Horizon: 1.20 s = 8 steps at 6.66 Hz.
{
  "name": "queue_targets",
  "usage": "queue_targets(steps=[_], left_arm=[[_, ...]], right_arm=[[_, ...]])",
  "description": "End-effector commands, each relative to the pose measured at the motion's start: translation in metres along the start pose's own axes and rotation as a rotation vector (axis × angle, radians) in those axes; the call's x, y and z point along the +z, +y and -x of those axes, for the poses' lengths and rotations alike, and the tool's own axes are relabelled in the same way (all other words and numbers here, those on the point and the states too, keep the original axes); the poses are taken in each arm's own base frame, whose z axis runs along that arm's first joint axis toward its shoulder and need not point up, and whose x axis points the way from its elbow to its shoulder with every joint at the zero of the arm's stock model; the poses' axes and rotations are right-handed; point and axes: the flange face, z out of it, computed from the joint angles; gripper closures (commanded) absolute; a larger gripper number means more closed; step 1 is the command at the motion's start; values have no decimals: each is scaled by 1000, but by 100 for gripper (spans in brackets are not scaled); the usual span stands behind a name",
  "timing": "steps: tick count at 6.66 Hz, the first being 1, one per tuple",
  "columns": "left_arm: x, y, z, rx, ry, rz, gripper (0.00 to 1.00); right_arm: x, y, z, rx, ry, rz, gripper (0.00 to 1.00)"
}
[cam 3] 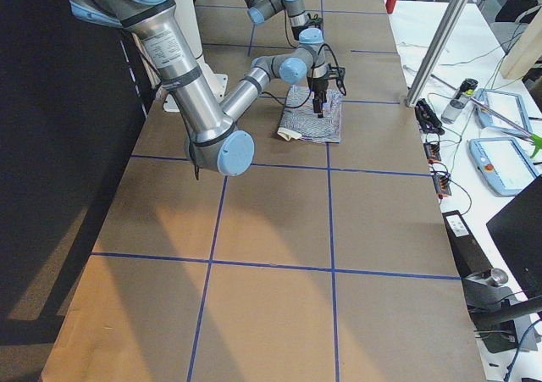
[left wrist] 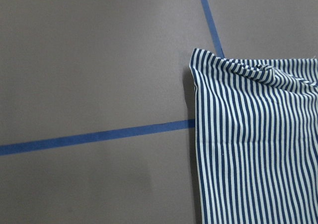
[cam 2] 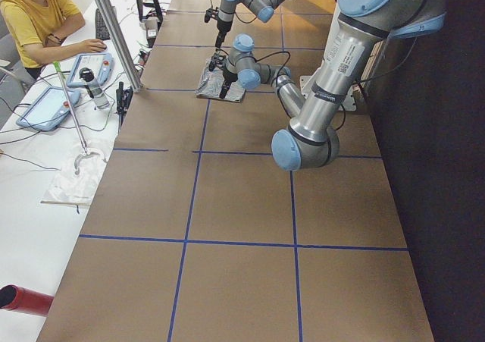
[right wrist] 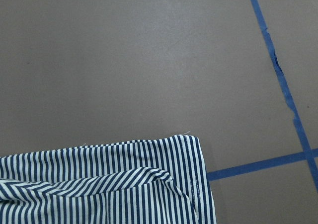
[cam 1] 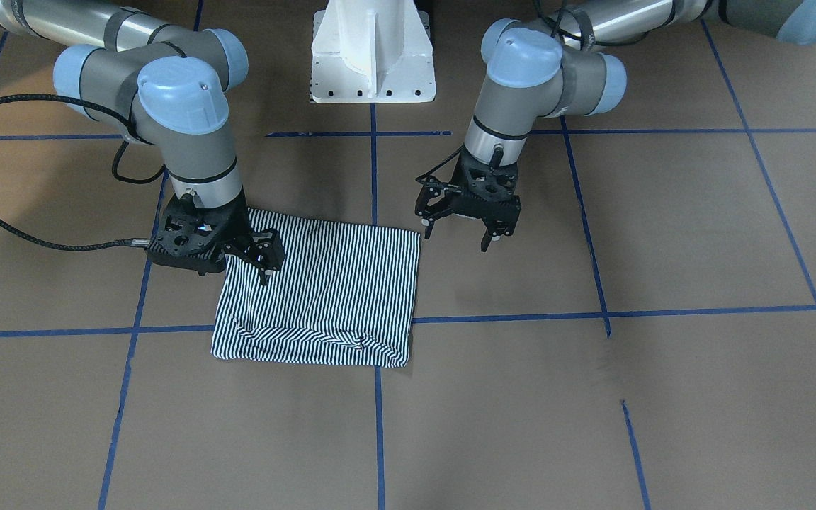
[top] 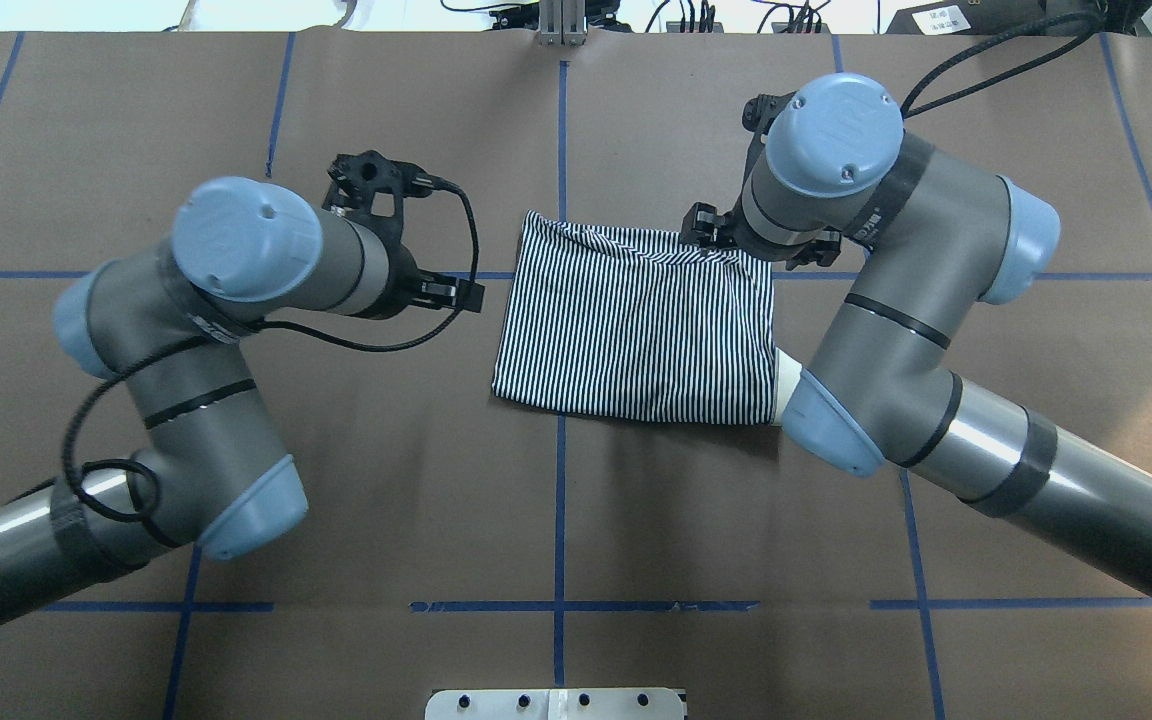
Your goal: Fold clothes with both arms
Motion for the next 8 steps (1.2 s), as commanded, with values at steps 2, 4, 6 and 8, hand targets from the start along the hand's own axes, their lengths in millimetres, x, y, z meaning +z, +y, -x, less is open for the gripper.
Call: queue_targets(steps=[2,4,6,8], left_arm=[[-117,-5,145,206,-88,34,0],[-173,-7,295,391,-178,85,0],[-153,20,344,246,-220,160,0],[-170,19,366,185,-198,165,0]], right_arm=[[-48,37,-143,-148,-3,48,0],[-59,-14,-294,-276,65,120,0],[-41,-15,-395,-297,153,196,0],[-22,-33,-446,-207,189,230,0]])
